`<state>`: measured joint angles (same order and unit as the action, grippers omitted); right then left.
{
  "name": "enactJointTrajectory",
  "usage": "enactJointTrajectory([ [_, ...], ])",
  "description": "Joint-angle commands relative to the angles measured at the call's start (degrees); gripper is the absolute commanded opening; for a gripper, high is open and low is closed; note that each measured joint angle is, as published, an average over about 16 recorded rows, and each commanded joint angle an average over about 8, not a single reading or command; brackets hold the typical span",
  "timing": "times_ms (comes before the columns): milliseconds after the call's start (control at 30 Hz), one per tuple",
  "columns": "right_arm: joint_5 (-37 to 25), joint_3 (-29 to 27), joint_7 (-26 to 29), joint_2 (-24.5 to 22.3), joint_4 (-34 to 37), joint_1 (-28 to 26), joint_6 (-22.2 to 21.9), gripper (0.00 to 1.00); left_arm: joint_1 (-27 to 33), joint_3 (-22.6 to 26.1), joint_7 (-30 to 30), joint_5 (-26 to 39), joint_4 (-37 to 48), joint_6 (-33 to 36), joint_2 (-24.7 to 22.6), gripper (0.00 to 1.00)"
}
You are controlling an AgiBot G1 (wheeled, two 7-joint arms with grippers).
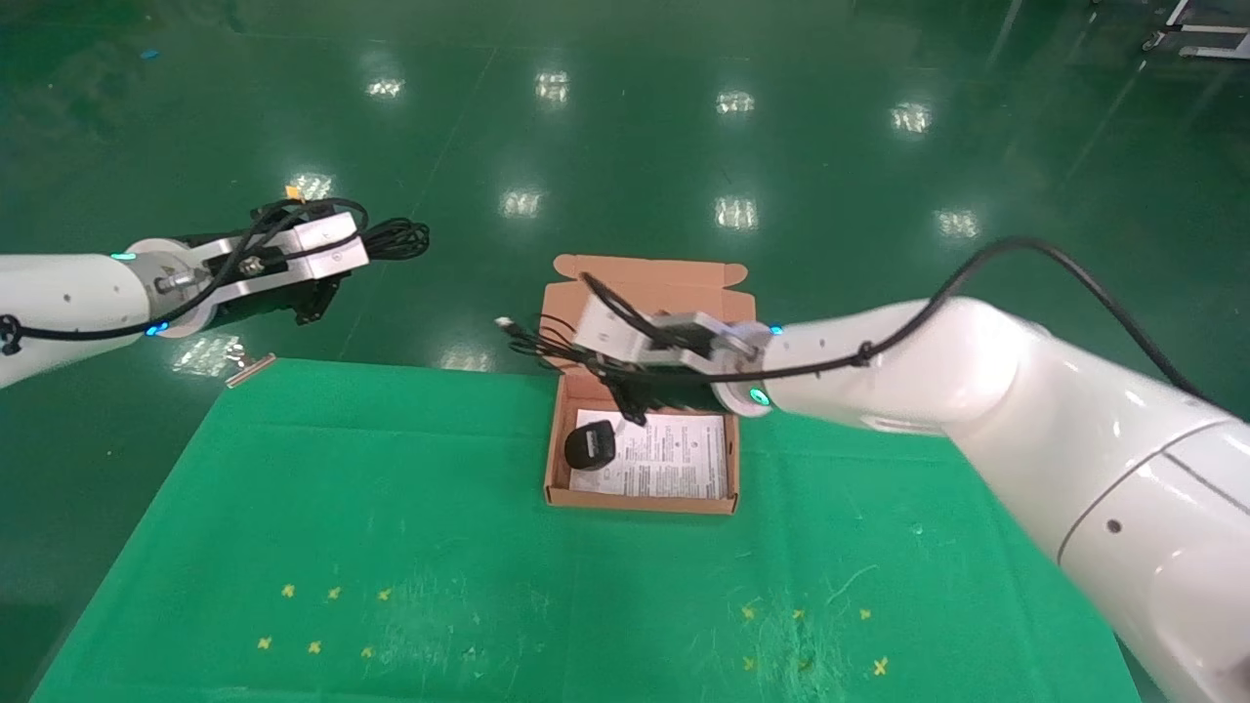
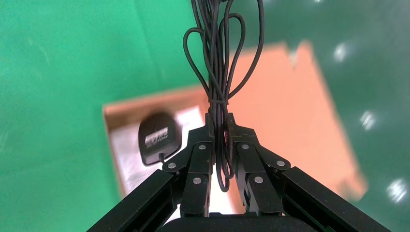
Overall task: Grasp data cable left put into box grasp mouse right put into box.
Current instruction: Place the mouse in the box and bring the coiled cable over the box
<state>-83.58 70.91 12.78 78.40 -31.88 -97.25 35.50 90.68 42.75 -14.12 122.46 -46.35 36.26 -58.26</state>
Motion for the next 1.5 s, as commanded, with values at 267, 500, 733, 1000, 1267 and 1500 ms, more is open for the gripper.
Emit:
enactJointTrajectory([
  [267, 2.5, 2.9, 4.4, 0.1, 3.7, 0.9, -0.1, 0.77, -0.1, 0.0, -0.8, 0.6, -0.5, 0.1, 0.1, 0.00],
  [500, 2.7, 3.4, 4.4, -0.8, 2.8, 0.8, -0.1, 1.00, -0.3, 0.1, -0.8, 0.6, -0.7, 0.1, 0.0, 0.00],
  [733, 2.2, 4.2, 5.5, -2.4, 1.2, 0.3, 0.0, 1.00, -1.1, 0.5, 0.2, -0.5, -1.3, 0.3, -1.3, 0.00],
  [1000, 1.6, 4.2, 6.2, -6.0, -1.0, -1.0, -0.1, 1.00, -3.0, 1.5, 4.9, -4.1, -0.5, -0.6, -5.3, 0.00],
  [1267, -0.1, 4.5, 8.3, -13.3, -6.8, -2.4, -0.7, 1.00, -5.3, 2.8, 15.9, -10.1, 4.6, -3.4, -12.1, 0.00],
  [1500, -2.7, 5.6, 12.6, -19.7, -13.8, -3.3, -0.6, 1.00, -6.4, 3.7, 26.1, -15.5, 12.2, -6.3, -18.7, 0.00],
])
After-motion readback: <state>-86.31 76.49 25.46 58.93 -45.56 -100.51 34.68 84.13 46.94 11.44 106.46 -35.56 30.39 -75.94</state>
